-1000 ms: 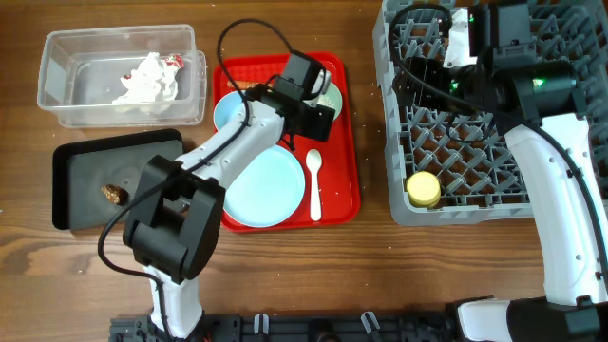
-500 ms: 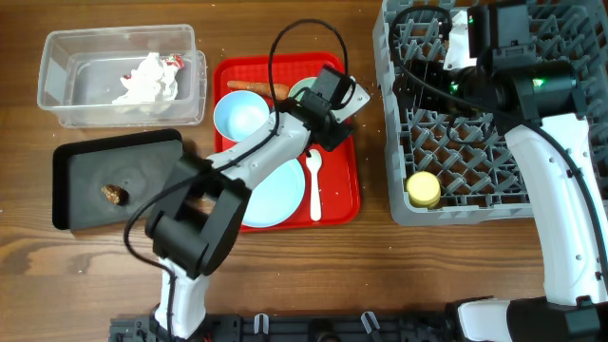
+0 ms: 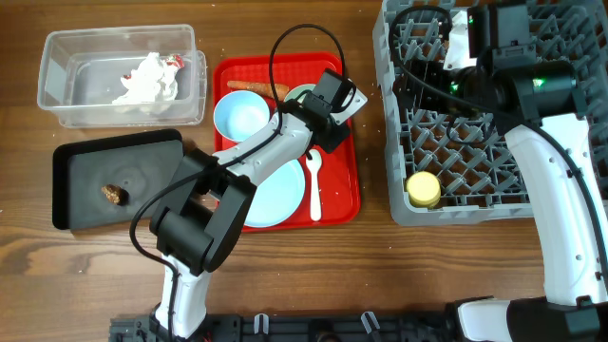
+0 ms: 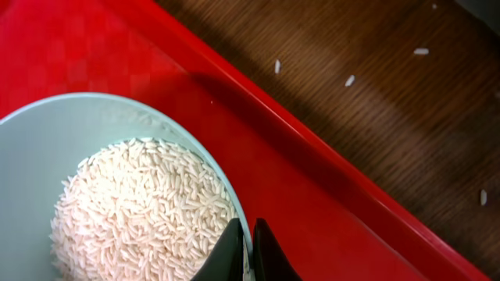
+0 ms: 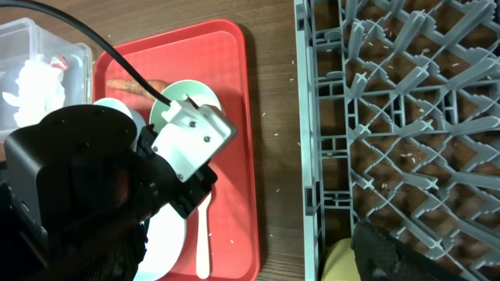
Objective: Sort waste into correct bins and load items into the dishwasher rack
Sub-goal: 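Grasp the green rice bowl with the left gripper and lift it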
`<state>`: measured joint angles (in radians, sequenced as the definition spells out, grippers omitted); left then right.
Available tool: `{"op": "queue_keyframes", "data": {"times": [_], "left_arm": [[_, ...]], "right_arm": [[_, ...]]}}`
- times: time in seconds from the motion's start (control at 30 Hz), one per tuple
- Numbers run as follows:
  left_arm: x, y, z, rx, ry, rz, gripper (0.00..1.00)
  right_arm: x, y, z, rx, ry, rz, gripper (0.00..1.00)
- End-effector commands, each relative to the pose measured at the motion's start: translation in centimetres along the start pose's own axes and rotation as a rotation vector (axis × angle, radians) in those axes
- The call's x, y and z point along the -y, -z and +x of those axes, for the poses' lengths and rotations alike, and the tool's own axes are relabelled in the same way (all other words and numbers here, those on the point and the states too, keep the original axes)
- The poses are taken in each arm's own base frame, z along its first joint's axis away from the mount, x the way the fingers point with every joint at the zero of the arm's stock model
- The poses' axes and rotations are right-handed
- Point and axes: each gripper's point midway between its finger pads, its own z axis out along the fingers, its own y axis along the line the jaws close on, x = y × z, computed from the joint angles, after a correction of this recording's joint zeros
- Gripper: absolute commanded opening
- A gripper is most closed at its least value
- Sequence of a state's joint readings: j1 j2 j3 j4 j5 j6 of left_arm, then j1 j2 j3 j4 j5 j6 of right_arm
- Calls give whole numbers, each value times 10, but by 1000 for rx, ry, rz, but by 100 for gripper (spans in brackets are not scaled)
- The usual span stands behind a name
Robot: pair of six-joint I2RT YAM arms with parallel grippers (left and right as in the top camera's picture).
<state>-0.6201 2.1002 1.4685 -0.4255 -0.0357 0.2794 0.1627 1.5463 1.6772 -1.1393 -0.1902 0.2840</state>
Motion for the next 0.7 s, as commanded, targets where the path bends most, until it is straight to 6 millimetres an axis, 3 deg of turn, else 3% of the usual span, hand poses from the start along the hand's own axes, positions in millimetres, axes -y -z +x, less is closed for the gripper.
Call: {"op": "queue_keyframes", "data": {"times": [0.0, 0.13, 0.17, 0.37, 0.43, 0.5, 0.6, 0.67], "left_arm": [[0, 6, -7, 16, 134, -4, 4], [-3, 28, -19, 56, 248, -6, 4], [-6, 57, -28, 86, 355, -1, 4], [-12, 151, -36, 150, 546, 66, 4], [-23, 188, -23, 147, 616, 59, 4], [-36, 220, 5, 102, 684, 66, 4], [-50, 239, 43, 12, 790, 73, 4], [-73, 253, 88, -94, 920, 39, 4]], "right_arm": [[-3, 11, -6, 37, 8, 2, 87], [-3, 11, -6, 38, 10, 1, 88], [-3, 11, -6, 38, 10, 1, 88], [-3, 11, -6, 38, 9, 1, 87], [-3, 11, -6, 38, 9, 1, 87], [-3, 11, -6, 37, 9, 1, 87], [-3, 11, -6, 36, 9, 1, 88], [-3, 11, -5, 35, 11, 1, 88]]}}
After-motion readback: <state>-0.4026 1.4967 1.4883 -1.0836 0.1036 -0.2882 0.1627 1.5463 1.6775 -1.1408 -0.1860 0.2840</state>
